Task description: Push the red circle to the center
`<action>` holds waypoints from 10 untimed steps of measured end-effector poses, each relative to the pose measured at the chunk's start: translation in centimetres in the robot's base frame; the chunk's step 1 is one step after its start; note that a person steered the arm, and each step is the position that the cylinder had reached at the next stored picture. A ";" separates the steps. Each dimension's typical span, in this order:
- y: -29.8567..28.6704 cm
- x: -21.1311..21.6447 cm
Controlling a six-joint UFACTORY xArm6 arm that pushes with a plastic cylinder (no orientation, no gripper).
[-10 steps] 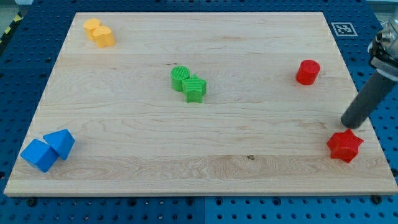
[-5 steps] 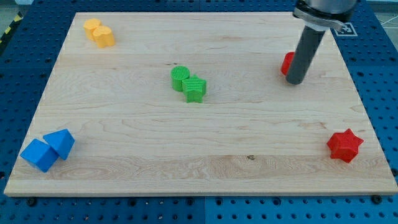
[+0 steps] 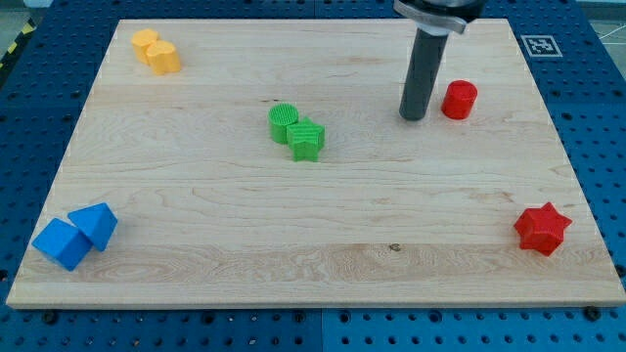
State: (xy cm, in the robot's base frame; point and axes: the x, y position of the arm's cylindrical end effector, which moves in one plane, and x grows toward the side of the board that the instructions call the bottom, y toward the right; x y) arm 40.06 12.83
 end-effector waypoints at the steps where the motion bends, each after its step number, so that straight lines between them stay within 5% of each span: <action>1: 7.4 2.6; 3: 8.8 0.1; 8: -2.4 -3.3; 9: 1.8 0.5; 10: 6.3 0.0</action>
State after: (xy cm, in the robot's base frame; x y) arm 40.09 19.09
